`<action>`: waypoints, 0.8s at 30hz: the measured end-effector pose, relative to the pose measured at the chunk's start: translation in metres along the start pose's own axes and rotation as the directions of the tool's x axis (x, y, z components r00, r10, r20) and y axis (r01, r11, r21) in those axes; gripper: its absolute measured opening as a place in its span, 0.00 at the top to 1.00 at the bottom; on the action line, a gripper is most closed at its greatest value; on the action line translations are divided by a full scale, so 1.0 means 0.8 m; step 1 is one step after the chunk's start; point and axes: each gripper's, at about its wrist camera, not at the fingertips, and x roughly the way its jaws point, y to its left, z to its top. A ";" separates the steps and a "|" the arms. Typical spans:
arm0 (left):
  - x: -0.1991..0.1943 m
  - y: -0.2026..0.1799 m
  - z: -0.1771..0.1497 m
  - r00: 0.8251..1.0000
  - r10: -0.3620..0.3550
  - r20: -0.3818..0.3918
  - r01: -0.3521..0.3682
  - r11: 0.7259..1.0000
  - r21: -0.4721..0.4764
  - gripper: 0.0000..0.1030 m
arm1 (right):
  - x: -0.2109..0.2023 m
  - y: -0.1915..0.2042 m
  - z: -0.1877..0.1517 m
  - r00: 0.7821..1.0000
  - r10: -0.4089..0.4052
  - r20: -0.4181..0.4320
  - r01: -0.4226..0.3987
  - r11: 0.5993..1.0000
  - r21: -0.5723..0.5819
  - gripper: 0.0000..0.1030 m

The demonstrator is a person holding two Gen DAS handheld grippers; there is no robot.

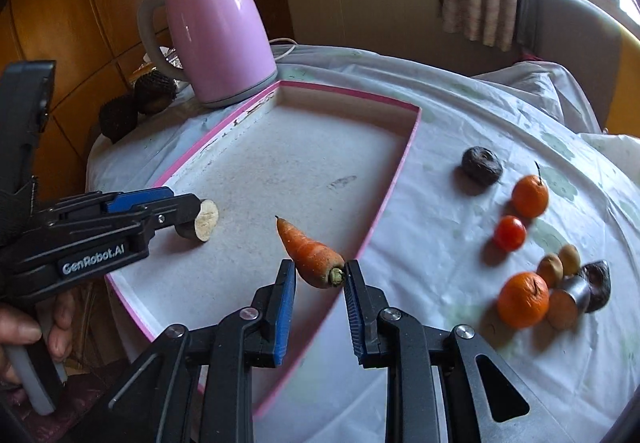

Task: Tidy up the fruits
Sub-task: 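Carry the carrot into the tray and release with the right gripper while the left releases the slice there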

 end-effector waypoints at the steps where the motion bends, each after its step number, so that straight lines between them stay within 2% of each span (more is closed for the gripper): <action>1: -0.001 0.001 0.000 1.000 -0.003 0.001 0.003 1.000 -0.005 0.63 | 0.003 0.002 0.003 1.000 0.003 -0.007 -0.003 1.000 0.003 0.76; 4: -0.006 0.006 0.001 1.000 -0.012 0.008 0.012 1.000 -0.022 0.57 | 0.010 0.014 0.007 1.000 -0.001 -0.013 0.001 1.000 -0.020 0.76; 7: -0.011 0.011 0.002 0.999 -0.032 0.016 0.033 0.999 -0.038 0.56 | 0.011 0.020 0.007 1.000 0.007 -0.010 -0.007 1.000 -0.014 0.73; 9: -0.013 0.014 0.002 0.999 -0.049 0.015 0.050 0.998 -0.050 0.56 | 0.011 0.023 0.006 1.000 0.002 -0.001 -0.002 1.000 -0.011 0.58; 11: -0.013 0.016 0.002 0.998 -0.058 0.012 0.059 0.996 -0.059 0.56 | 0.007 0.024 0.004 1.000 -0.002 0.006 0.002 1.000 -0.008 0.57; 13: -0.015 0.017 0.002 0.998 -0.064 0.011 0.064 0.996 -0.065 0.56 | -0.001 0.025 0.000 0.999 -0.016 0.031 0.016 1.000 -0.003 0.52; 15: -0.018 0.016 0.002 0.997 -0.068 0.018 0.070 0.995 -0.067 0.56 | -0.014 0.023 -0.004 0.997 -0.025 0.078 0.024 1.000 0.009 0.38; 16: -0.019 0.015 0.002 0.997 -0.068 0.022 0.069 0.995 -0.065 0.56 | -0.022 0.022 -0.006 0.994 -0.031 0.103 0.029 0.999 0.016 0.35; 20: -0.026 0.009 0.003 0.998 -0.055 0.043 0.057 0.998 -0.042 0.56 | -0.050 0.015 -0.015 0.975 -0.121 0.188 0.114 0.992 0.047 0.16; 24: -0.034 0.004 0.003 0.995 -0.057 0.079 0.059 0.998 -0.020 0.54 | -0.071 -0.006 -0.026 0.961 -0.171 0.219 0.146 0.981 0.124 0.09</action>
